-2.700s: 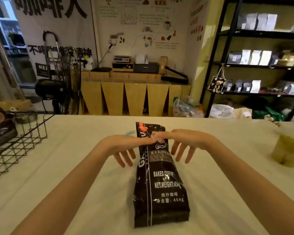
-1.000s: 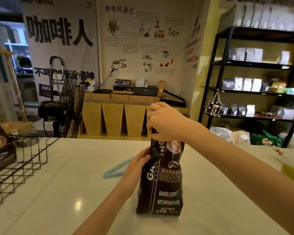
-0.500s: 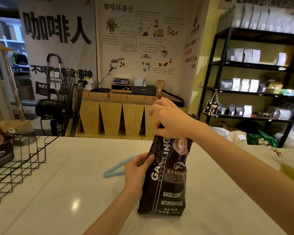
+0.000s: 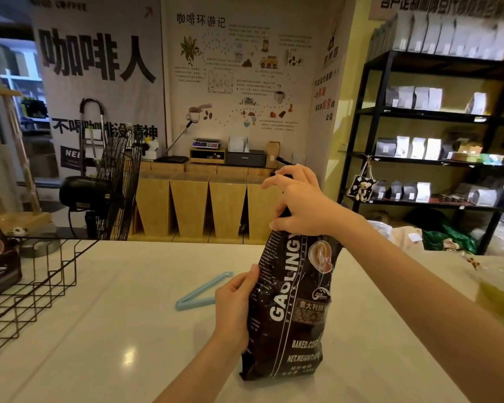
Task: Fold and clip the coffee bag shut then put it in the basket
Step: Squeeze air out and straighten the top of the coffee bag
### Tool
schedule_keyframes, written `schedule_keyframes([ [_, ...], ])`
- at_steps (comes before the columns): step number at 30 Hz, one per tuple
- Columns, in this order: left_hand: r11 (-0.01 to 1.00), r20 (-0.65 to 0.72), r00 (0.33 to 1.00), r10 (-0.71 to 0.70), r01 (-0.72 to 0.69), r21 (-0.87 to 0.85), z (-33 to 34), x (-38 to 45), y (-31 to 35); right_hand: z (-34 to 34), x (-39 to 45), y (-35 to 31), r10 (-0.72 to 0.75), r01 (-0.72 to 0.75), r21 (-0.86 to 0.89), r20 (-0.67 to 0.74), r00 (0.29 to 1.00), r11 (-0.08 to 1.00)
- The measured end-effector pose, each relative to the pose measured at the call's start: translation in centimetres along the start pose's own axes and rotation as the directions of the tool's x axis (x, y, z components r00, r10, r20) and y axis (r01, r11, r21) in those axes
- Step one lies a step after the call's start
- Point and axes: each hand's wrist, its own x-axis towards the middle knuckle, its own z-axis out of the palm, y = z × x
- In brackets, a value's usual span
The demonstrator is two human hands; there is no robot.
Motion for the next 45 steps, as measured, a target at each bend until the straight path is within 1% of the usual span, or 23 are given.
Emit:
schedule_keyframes([
  [2,0.999,-0.003,1.000,0.031,-0.031,0.026,0.0,-0.1,0.0,0.0,-0.1,-0.3,-0.015,0.015,-0.035,-0.005,1.000,0.999],
  [5,0.975,0.012,0.989,0.145,-0.145,0.166,0.1,-0.4,0.3,-0.3,-0.2,-0.6,-0.029,0.029,-0.111,0.000,1.000,0.993],
  [8,0.917,0.092,0.964,0.249,-0.266,0.297,0.1,-1.0,1.0,-0.5,-0.2,-0.5,-0.028,0.035,-0.186,0.038,0.999,0.982],
  [11,0.865,0.188,0.945,0.266,-0.320,0.387,0.2,-1.8,1.1,-0.3,0.0,-0.4,-0.030,0.041,-0.228,0.052,0.998,0.973],
  [13,0.836,0.216,0.947,0.239,-0.314,0.450,0.4,-2.3,0.8,-0.6,0.1,-0.5,-0.030,0.039,-0.183,0.054,0.998,0.982],
  [15,0.828,0.186,0.956,0.227,-0.290,0.480,0.4,-2.4,0.4,-1.4,0.0,-0.5,-0.031,0.033,-0.023,0.079,0.996,0.999],
  [17,0.841,0.152,0.964,0.216,-0.263,0.473,0.2,-2.3,0.0,-2.2,-0.2,-0.2,-0.049,0.034,0.142,0.109,0.993,0.989],
  [18,0.853,0.145,0.967,0.209,-0.253,0.457,0.1,-2.3,0.0,-2.4,-0.4,-0.1,-0.054,0.034,0.154,0.130,0.990,0.988],
  [20,0.875,0.132,0.971,0.201,-0.238,0.422,0.0,-2.3,-0.1,-2.3,-0.6,0.1,-0.050,0.037,0.081,0.173,0.984,0.996],
  [22,0.893,0.112,0.971,0.211,-0.238,0.383,0.2,-2.5,0.0,-2.0,-0.8,0.2,-0.048,0.044,0.029,0.179,0.983,0.999],
  [25,0.912,0.096,0.970,0.223,-0.242,0.332,0.3,-2.5,0.2,-1.9,-0.8,0.2,-0.056,0.052,0.031,0.157,0.986,0.998],
  [29,0.905,0.117,0.962,0.248,-0.273,0.326,0.3,-2.8,0.4,-2.0,-0.8,0.3,-0.048,0.041,0.044,0.154,0.987,0.998],
  [36,0.899,0.130,0.948,0.289,-0.316,0.303,0.3,-3.4,0.3,-1.8,-1.7,1.0,-0.032,0.016,0.188,0.082,0.996,0.982],
  [40,0.926,0.082,0.959,0.271,-0.283,0.250,0.7,-3.9,0.3,-2.1,-1.9,1.3,-0.026,0.012,0.247,0.053,0.998,0.969],
  [43,0.959,0.032,0.974,0.225,-0.227,0.170,1.2,-4.1,0.5,-1.7,-2.1,1.6,0.004,-0.006,0.272,0.009,1.000,0.962],
  [45,0.967,0.009,0.979,0.206,-0.205,0.149,1.4,-4.2,0.4,-1.5,-2.3,1.8,0.022,-0.018,0.274,-0.010,1.000,0.962],
])
